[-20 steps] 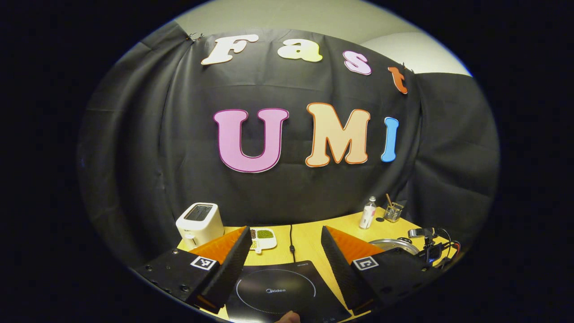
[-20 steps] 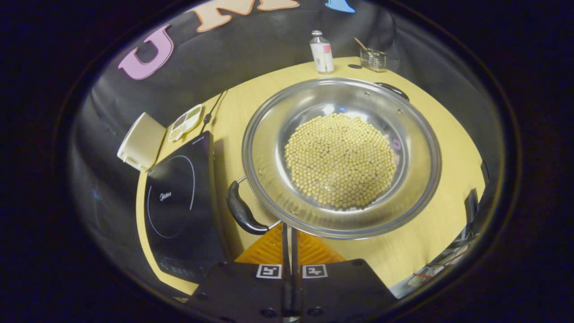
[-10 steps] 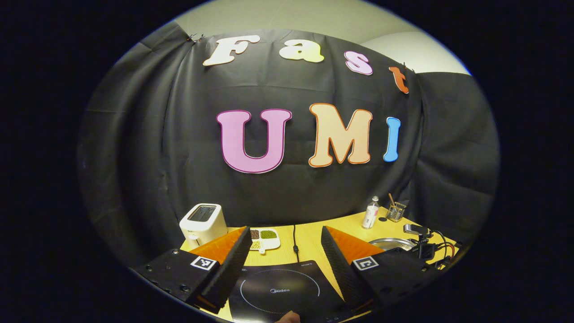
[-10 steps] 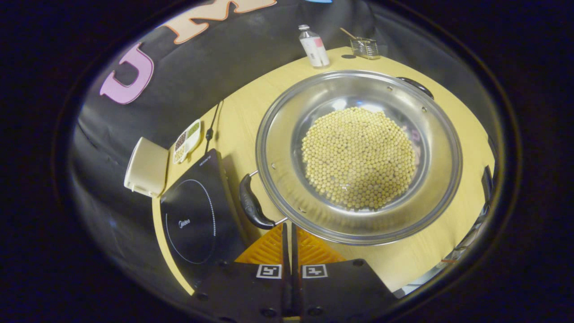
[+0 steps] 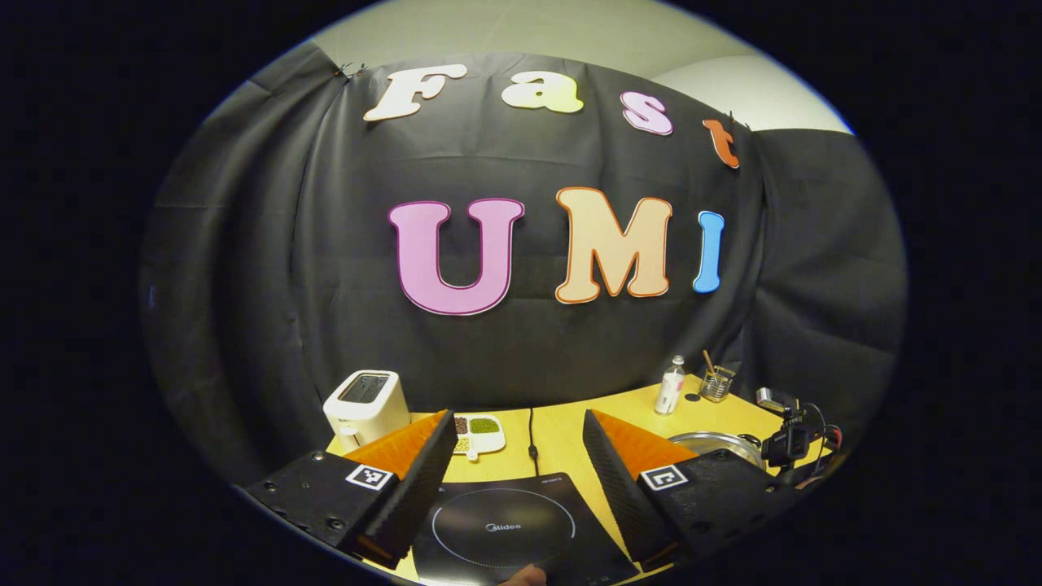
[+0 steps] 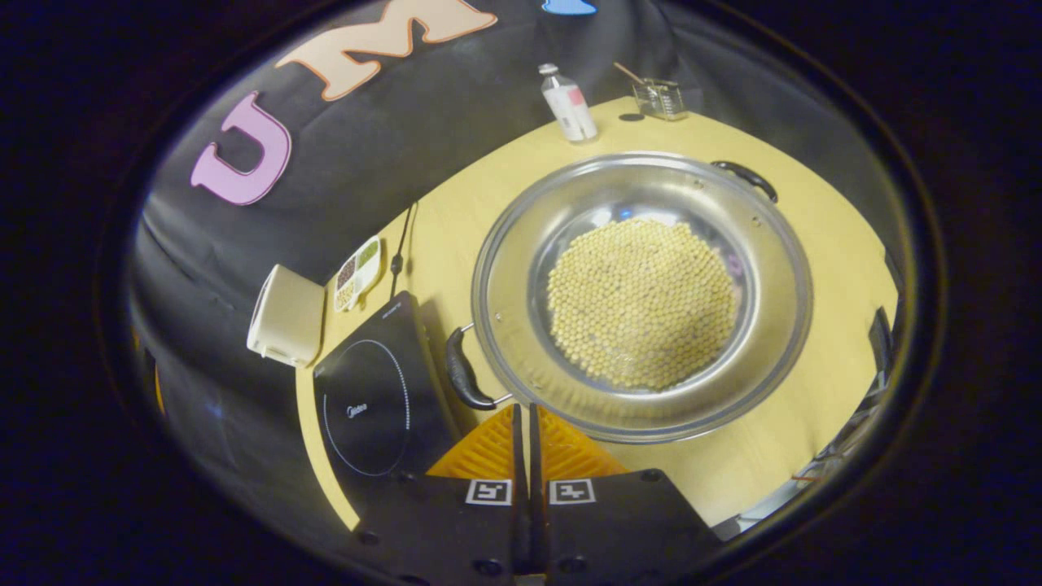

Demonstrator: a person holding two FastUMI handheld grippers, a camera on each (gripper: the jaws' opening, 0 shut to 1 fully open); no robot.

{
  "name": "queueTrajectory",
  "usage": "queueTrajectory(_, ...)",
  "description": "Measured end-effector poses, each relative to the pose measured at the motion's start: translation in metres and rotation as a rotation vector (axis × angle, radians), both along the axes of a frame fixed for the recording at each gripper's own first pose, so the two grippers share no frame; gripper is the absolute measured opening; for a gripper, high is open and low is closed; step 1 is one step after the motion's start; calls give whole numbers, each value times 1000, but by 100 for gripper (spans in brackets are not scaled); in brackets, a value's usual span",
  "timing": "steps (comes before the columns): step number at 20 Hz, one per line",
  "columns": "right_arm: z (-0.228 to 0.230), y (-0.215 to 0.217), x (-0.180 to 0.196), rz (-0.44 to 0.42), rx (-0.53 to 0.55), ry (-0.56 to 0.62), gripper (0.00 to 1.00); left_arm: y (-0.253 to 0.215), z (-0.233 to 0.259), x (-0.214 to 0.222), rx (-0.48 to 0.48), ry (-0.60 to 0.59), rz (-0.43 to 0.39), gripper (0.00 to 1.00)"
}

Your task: First push the handle of the pot to place it horizontally, then grasp the pot with both hands and set it on the induction cooktop.

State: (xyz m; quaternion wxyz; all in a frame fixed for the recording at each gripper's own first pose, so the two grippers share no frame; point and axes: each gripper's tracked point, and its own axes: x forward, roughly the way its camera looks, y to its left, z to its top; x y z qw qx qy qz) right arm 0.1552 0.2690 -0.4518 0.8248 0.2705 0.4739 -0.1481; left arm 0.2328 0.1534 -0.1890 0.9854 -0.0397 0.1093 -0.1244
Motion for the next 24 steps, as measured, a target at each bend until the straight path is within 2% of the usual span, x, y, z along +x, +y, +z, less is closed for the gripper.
queueTrajectory(1,7,-11,-1,2,-28,-20,2,-6,-1,-2,-3,8,-13,95)
queueTrajectory(2,14,-25,-1,4,-65,-40,0,-15,-2,-4,-8,15,-32,91)
queueTrajectory(3,20,-43,-1,7,-115,-58,2,-23,-4,-7,-9,28,-51,95)
queueTrajectory(4,27,-59,-1,18,-164,-85,2,-29,-7,-10,-5,40,-59,94)
queueTrajectory(7,47,-99,2,79,-263,-135,0,-44,-5,-13,18,49,-54,95)
queueTrajectory(9,49,-120,4,121,-297,-145,8,-57,-3,-16,32,51,-40,95)
queueTrajectory(12,55,-154,10,181,-370,-173,6,-88,-8,-20,38,86,-34,95)
queueTrajectory(13,55,-163,10,210,-382,-176,15,-96,-11,-22,49,101,-30,94)
queueTrajectory(14,53,-168,11,243,-384,-178,18,-102,-11,-23,55,108,-19,91)
queueTrajectory(15,53,-178,14,269,-399,-185,25,-111,-11,-22,51,111,-8,93)
queueTrajectory(16,52,-190,18,292,-419,-191,22,-120,-13,-22,46,121,-2,92)
queueTrajectory(17,52,-199,22,313,-426,-200,33,-128,-19,-24,46,142,10,92)
queueTrajectory(18,51,-205,27,334,-424,-214,36,-133,-26,-24,44,161,23,93)
queueTrajectory(23,35,-234,49,422,-412,-239,72,-152,-69,-26,82,276,74,93)
queueTrajectory(24,30,-238,52,433,-408,-237,73,-158,-80,-27,76,306,71,93)
